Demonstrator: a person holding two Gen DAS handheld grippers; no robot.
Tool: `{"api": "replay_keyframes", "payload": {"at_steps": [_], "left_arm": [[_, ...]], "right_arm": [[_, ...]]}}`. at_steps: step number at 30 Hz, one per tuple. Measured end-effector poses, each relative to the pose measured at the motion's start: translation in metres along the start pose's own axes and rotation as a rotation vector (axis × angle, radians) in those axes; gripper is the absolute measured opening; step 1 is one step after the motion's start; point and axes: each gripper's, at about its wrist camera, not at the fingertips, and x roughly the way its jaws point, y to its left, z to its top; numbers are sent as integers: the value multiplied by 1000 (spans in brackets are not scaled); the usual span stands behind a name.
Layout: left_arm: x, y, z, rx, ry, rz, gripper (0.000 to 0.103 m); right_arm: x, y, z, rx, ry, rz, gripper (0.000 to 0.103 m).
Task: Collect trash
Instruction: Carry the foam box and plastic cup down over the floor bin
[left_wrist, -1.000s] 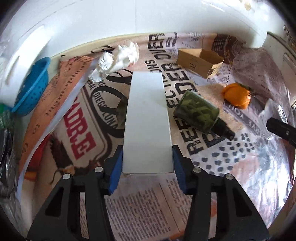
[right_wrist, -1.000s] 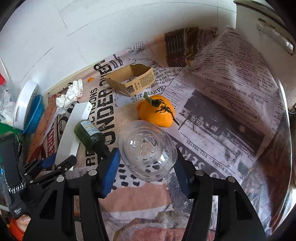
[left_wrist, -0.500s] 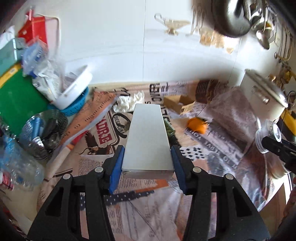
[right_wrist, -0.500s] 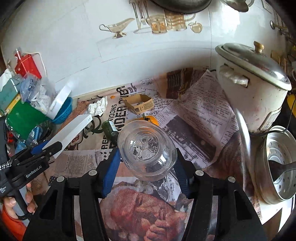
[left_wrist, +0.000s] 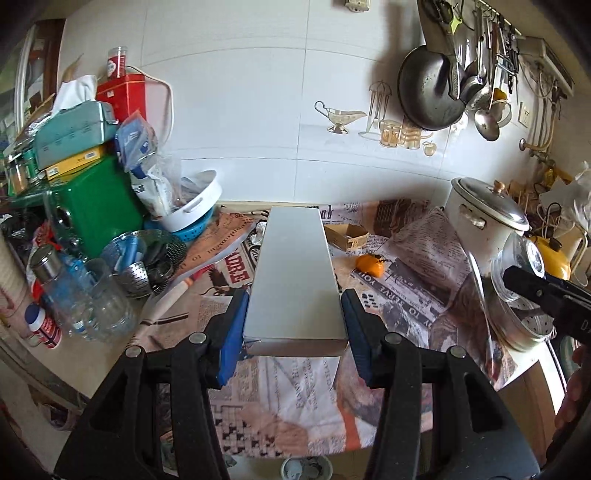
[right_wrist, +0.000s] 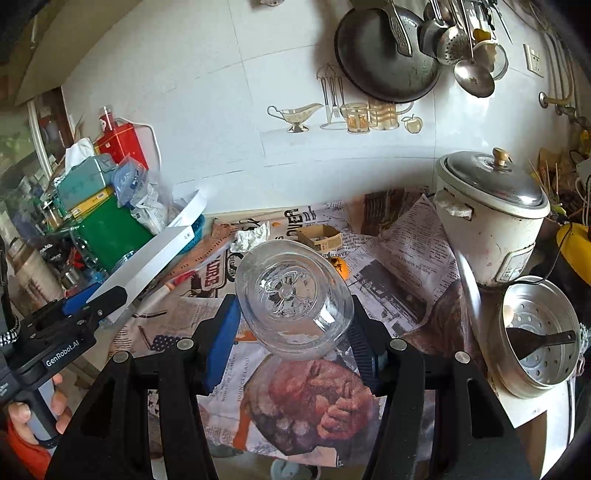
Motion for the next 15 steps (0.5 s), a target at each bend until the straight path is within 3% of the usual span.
{"api": "replay_keyframes", "payload": {"at_steps": [15], "left_arm": [[-102,72,-105,94,53,-105,50]], "right_arm": [[-64,93,-116,118,28,-113,54]]}}
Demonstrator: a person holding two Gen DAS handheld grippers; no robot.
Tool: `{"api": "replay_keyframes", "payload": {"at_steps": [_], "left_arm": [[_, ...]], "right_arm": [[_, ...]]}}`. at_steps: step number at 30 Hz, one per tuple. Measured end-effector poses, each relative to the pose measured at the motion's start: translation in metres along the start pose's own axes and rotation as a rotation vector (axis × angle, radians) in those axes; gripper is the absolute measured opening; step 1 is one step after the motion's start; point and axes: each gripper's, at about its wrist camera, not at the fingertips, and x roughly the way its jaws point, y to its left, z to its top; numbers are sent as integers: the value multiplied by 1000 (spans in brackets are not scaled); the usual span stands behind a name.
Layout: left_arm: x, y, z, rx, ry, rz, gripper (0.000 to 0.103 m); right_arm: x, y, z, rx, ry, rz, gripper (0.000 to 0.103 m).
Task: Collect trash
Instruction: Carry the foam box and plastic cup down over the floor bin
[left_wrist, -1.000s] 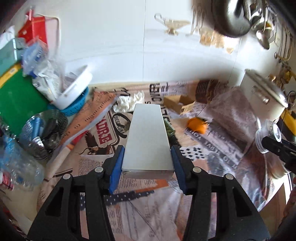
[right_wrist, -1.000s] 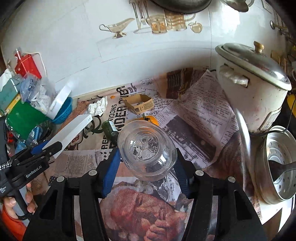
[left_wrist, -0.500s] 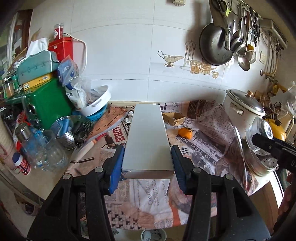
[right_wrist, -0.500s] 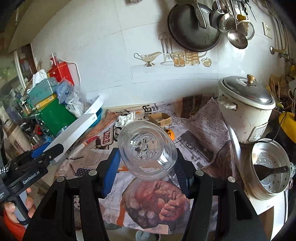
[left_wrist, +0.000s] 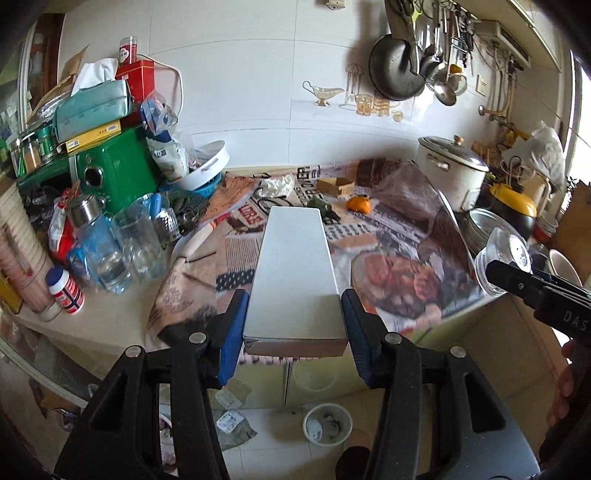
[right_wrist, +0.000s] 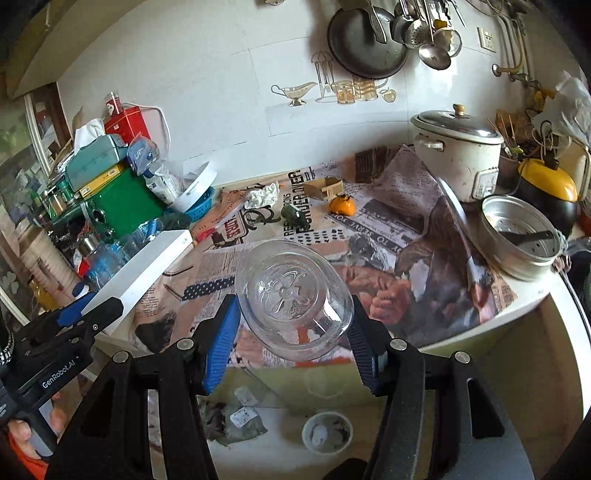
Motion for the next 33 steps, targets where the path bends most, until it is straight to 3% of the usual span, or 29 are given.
{"api": "replay_keyframes", "payload": {"at_steps": [9,16,24,33], "left_arm": [[-25,1,-52,20,93,-65,50],[-3,-17,-100,-22,196,-110,50],[54,-36,-174,-57,297,-72,50],[143,-42,-270,-117,398,-14,50]], "right_arm": [[-23,20,-51,19,80,-31,54],[-5,12,-86,15,157,-42,54],[52,-22,-140,-18,252,-48,54],[152,-70,-223,-45,410,-61,54]]}}
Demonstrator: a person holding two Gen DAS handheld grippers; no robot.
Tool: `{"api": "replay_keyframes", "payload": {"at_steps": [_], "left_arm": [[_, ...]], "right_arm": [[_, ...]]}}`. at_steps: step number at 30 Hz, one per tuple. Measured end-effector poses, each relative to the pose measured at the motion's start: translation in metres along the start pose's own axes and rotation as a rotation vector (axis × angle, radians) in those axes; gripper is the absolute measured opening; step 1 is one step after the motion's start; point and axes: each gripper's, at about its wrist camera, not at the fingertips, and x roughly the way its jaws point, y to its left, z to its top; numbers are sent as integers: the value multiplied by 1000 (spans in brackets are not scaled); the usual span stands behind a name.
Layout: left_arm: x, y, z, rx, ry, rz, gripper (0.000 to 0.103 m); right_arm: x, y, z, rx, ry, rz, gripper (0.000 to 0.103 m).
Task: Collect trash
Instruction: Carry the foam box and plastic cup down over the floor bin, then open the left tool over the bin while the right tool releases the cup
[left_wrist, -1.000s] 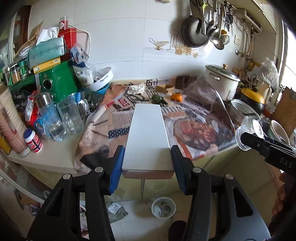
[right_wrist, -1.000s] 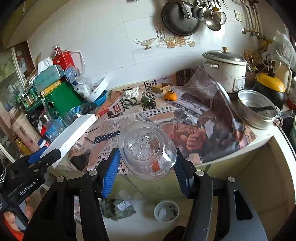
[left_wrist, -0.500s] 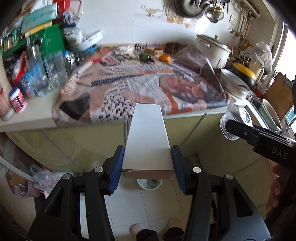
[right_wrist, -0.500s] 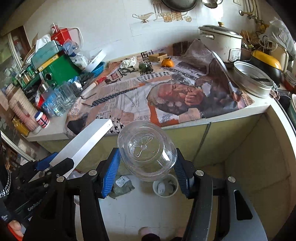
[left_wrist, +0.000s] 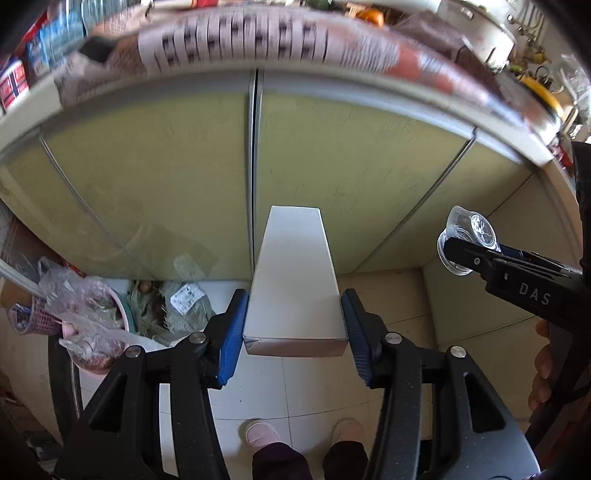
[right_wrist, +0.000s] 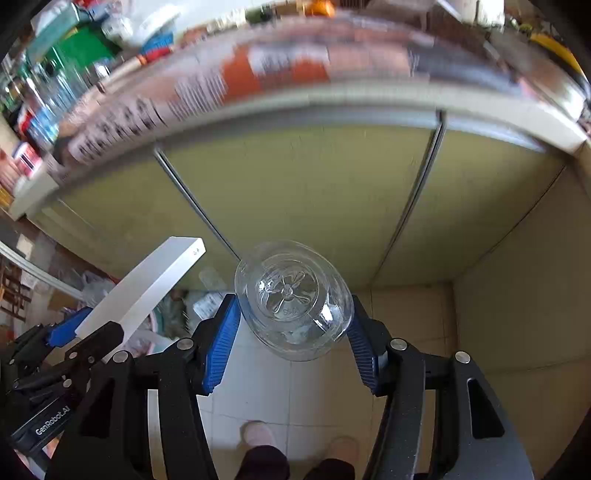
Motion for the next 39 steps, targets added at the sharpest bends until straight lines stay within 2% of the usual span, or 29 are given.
{"api": "replay_keyframes", "payload": {"at_steps": [8,14,20,28,30,31,32,36,39], "left_arm": [[93,19,-29,-54,71,25,50],[130,25,-28,-70,107,36,50],[150,8,-23,-35,122,23,50],[179,-24,-10,11,162,-48,50],[188,-31,-7,22,176,-52,56],[195,-34,-7,25,188,-39,64],[200,-37,-7,26,194,-28,67],[206,-39,-6,13,214,-12,67],[188,-41,-3,21,197,-6,67]], "right_arm": [[114,-13,-11,-21,128,70,54],[151,-12,-6,-15,193,131,54],[153,-23,0,-2,214,145,61],[144,-31,9,-19,174,97,62],[142,-36,10,-8,165,98,62],[141,-38,12,-3,161,96,62],[140,-40,12,2,158,96,62],[133,-47,13,18,146,92,62],[121,-49,14,27,136,84,62]]}}
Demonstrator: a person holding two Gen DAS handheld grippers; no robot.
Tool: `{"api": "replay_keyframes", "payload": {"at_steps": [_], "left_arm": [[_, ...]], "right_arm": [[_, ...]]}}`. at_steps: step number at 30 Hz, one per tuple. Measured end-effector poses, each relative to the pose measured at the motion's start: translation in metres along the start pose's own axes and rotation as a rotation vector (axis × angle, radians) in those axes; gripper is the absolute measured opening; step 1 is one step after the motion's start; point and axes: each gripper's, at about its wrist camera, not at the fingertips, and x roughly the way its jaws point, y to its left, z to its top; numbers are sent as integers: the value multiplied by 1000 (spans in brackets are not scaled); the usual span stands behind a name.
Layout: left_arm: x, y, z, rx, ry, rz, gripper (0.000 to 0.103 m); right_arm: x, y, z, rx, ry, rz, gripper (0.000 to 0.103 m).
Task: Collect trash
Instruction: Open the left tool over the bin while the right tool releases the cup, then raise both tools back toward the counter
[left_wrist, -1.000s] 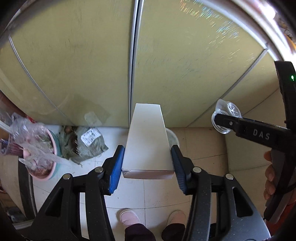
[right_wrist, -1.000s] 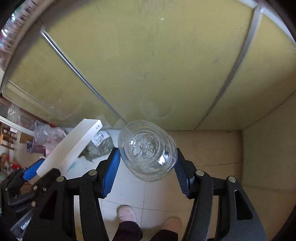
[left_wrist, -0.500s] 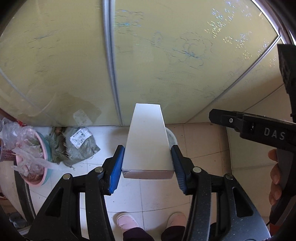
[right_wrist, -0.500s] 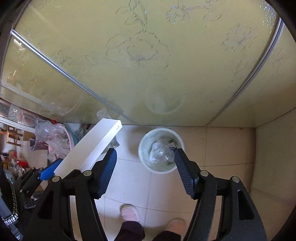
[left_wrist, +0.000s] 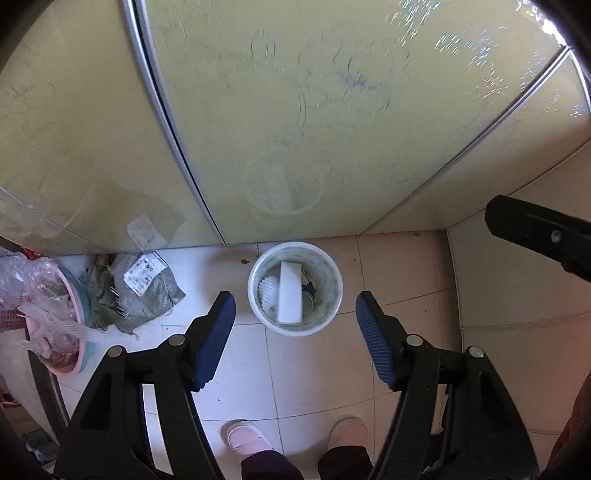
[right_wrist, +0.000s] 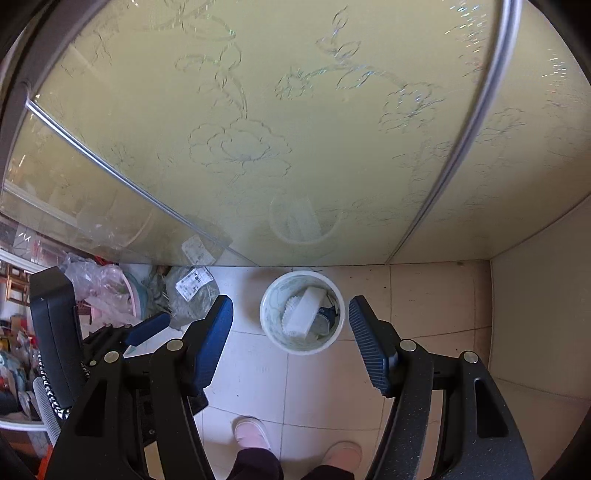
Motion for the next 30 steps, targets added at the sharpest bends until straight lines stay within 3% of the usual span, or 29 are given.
{"api": "replay_keyframes", "payload": {"at_steps": [5,13,23,30], "left_arm": [[-40,-1,7,17,-30,16,67],[-180,-5,33,32,-168,15,67],[-369,2,55,79,-389,-24,67],[-473,10,68,128,-550,-34,73]], "right_arm": [[-32,3,5,11,-17,-8,62],[-136,28,17,21,-110,-21,62],[-309,79,24,3,-379,-104,62],[-393,119,19,10,-569,-161,65]]}}
